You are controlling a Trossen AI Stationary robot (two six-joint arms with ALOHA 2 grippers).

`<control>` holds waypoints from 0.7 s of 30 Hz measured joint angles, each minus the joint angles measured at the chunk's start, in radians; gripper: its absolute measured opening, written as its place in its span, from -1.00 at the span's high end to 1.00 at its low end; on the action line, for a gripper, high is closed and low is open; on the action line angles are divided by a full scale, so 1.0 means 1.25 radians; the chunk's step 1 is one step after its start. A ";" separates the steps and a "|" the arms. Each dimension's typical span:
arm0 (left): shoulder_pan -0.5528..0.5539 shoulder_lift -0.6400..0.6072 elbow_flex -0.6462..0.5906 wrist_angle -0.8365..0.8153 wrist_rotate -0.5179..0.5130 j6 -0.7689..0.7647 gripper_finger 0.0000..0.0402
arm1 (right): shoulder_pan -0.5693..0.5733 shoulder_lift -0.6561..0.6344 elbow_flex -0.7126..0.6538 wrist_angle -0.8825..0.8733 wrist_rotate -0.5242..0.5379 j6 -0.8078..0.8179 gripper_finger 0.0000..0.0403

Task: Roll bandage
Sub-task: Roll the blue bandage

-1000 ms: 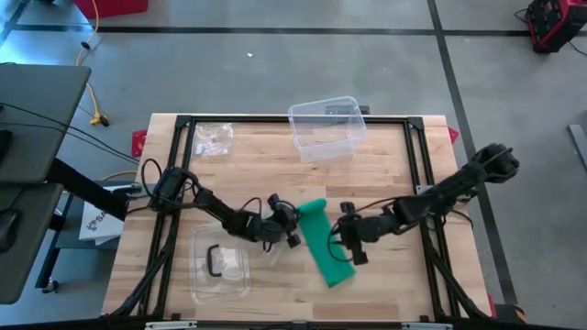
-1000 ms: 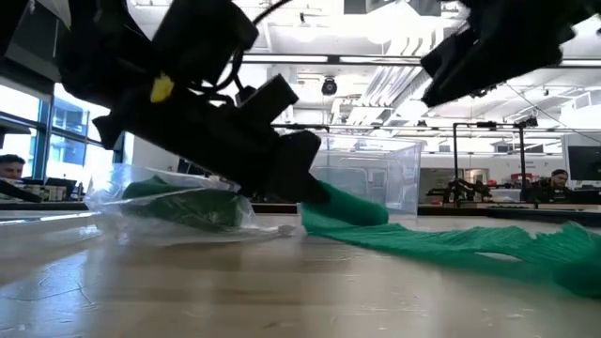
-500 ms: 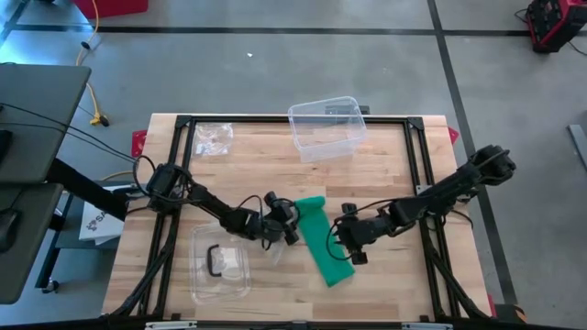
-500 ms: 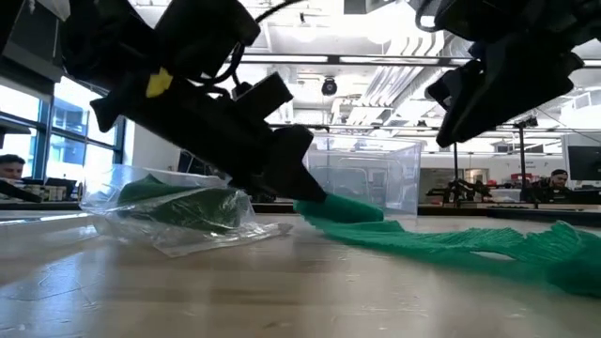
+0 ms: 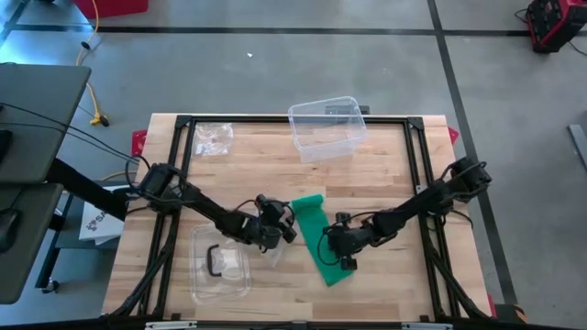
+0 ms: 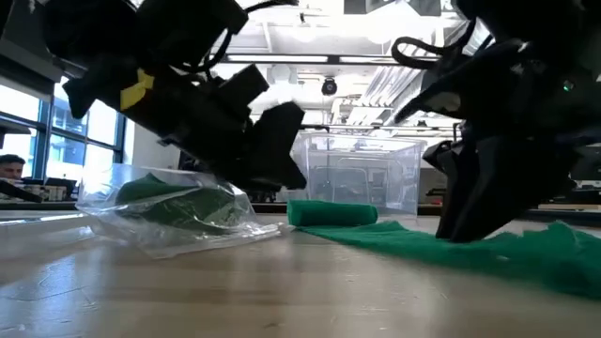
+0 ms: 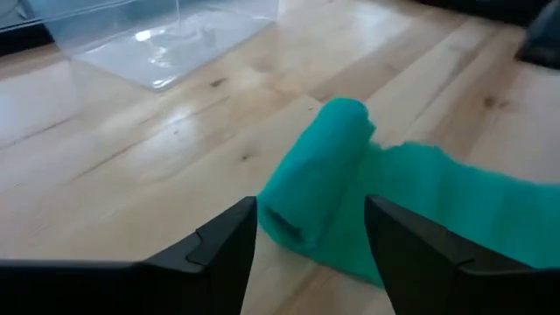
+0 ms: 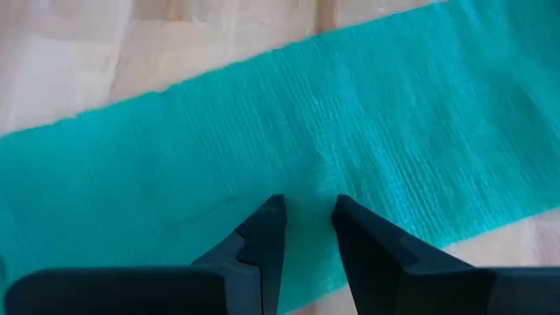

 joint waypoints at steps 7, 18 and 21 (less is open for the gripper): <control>0.073 -0.005 0.001 0.176 0.158 0.129 0.11 | 0.012 0.006 -0.001 0.034 -0.012 -0.006 0.52; 0.211 -0.005 0.000 0.132 0.432 0.135 0.70 | 0.003 0.007 -0.001 0.036 -0.014 -0.002 0.52; 0.194 -0.005 0.000 0.110 0.473 0.108 0.84 | 0.003 0.007 -0.001 0.036 -0.013 -0.002 0.52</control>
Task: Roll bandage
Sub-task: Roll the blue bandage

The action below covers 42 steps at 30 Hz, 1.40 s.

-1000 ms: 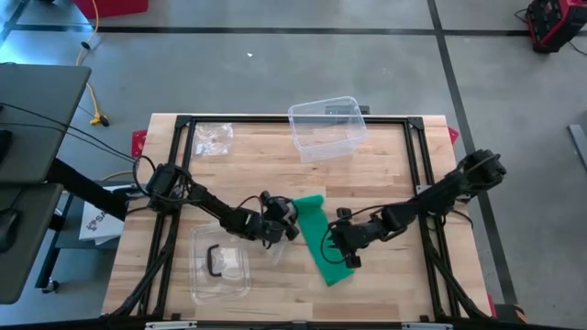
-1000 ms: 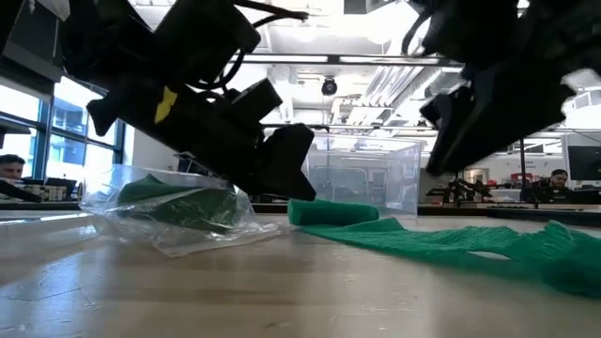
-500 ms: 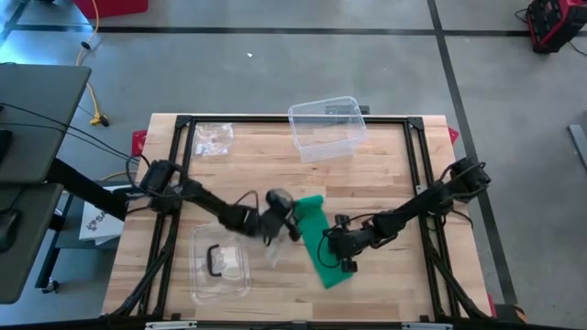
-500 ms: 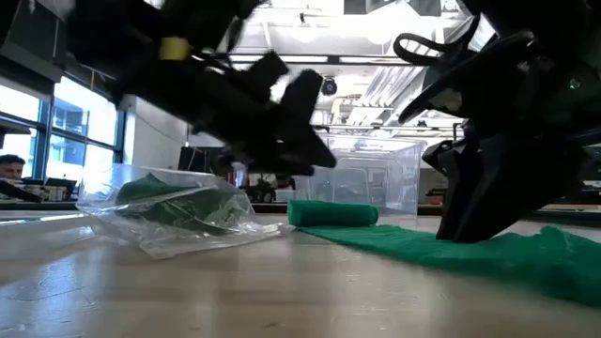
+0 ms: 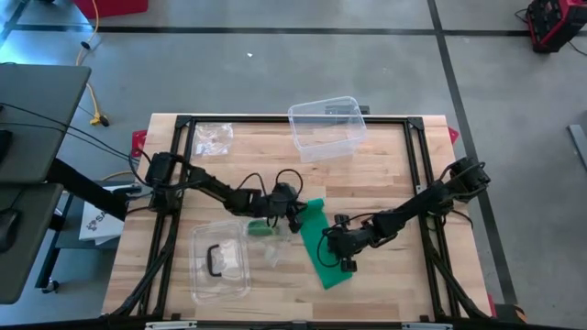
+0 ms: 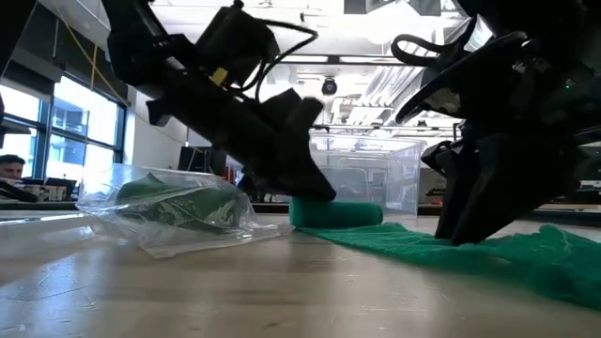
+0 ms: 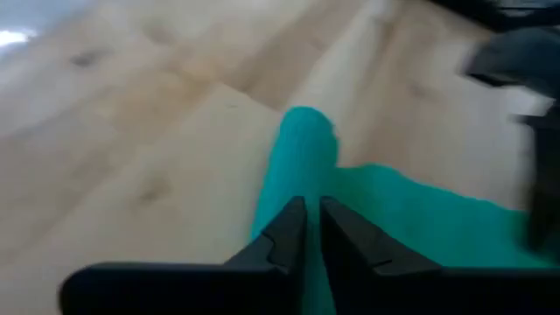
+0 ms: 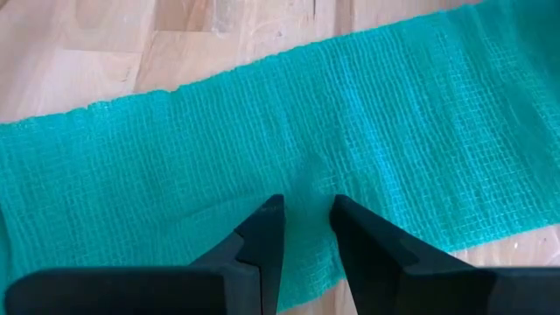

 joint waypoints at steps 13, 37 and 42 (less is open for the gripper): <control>-0.011 -0.020 0.099 -0.201 -0.136 0.102 1.00 | 0.000 0.000 0.000 0.002 -0.006 0.000 0.52; -0.134 -0.084 0.098 -0.162 -0.015 0.212 1.00 | 0.003 0.000 0.000 -0.004 -0.002 0.002 0.52; -0.182 -0.085 0.099 -0.109 -0.014 0.235 1.00 | -0.005 -0.005 0.000 -0.009 0.043 0.043 0.52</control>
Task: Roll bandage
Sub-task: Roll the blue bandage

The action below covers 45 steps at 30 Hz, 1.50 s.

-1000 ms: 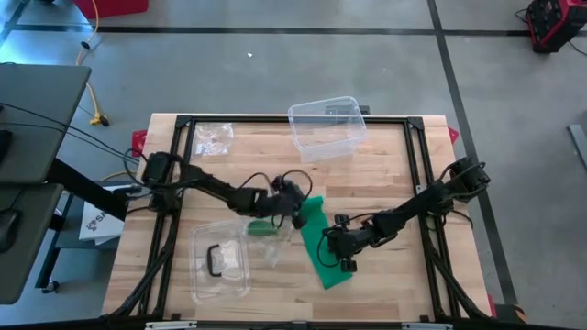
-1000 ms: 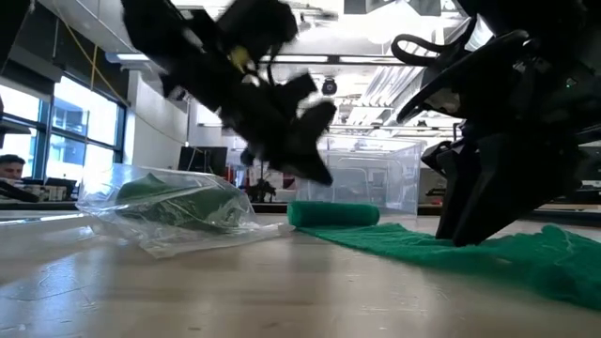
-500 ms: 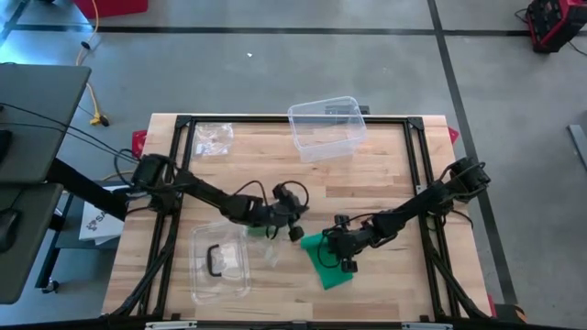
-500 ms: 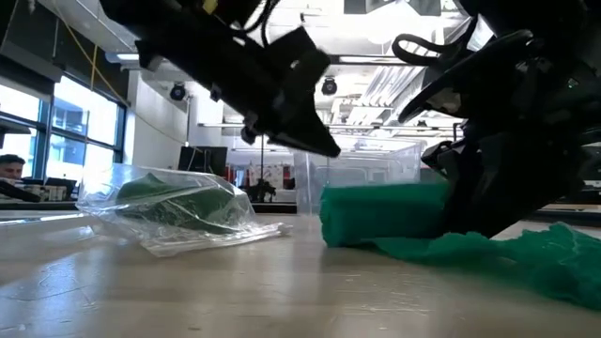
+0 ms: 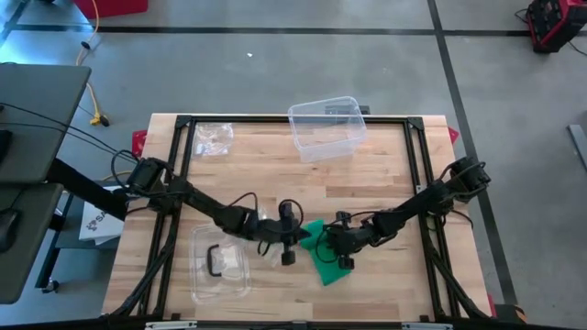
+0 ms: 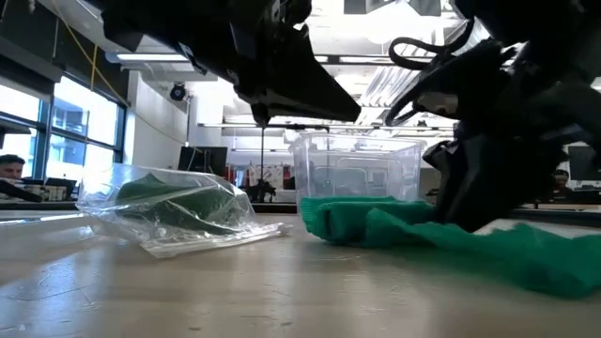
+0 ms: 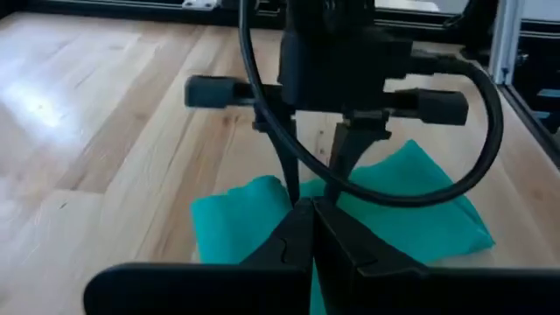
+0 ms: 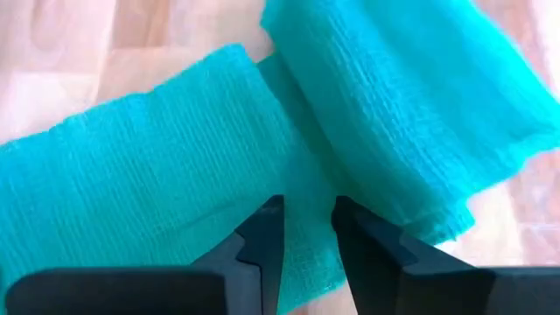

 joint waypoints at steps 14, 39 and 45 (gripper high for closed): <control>0.005 0.057 0.009 -0.003 0.032 -0.077 0.41 | -0.007 -0.026 0.000 0.008 -0.003 0.017 0.52; 0.025 0.207 0.291 -0.453 -0.034 -0.096 0.46 | 0.022 -0.026 0.000 0.006 -0.057 -0.016 0.54; 0.046 0.206 0.291 -0.457 -0.046 -0.096 0.91 | 0.063 0.026 0.003 0.023 -0.062 -0.022 0.92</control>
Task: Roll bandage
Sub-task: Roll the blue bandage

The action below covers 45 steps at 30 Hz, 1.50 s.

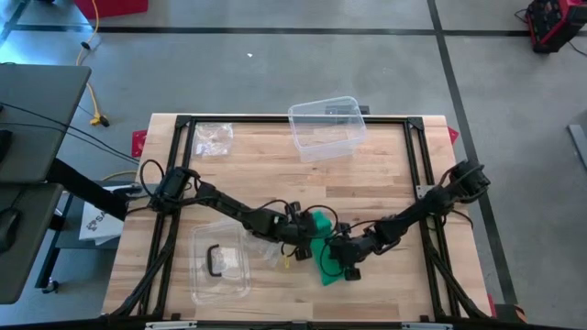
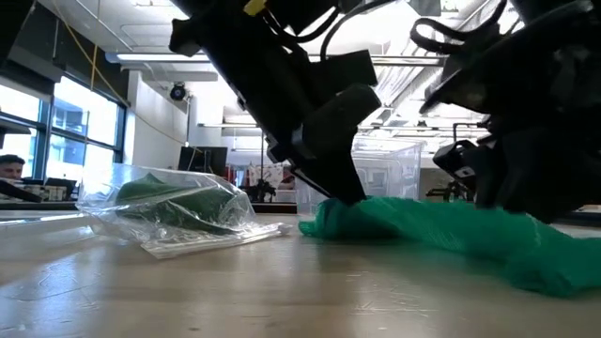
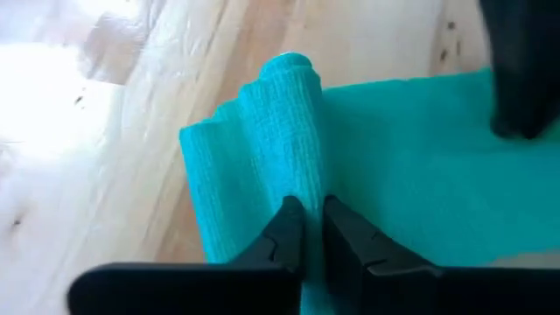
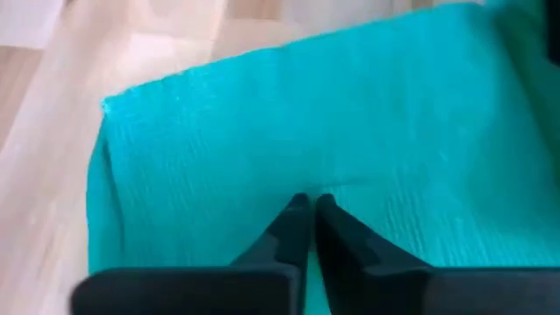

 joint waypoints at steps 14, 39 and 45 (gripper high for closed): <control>0.017 -0.101 -0.002 -0.175 -0.202 -0.001 0.95 | 0.143 0.040 0.000 0.047 -0.102 0.061 0.99; 0.008 -0.120 -0.063 -0.022 0.003 0.029 0.94 | 0.249 0.039 0.000 0.007 -0.061 0.151 1.00; 0.002 -0.121 -0.123 0.066 -0.008 0.040 0.94 | 0.232 0.033 0.000 -0.007 -0.023 0.193 1.00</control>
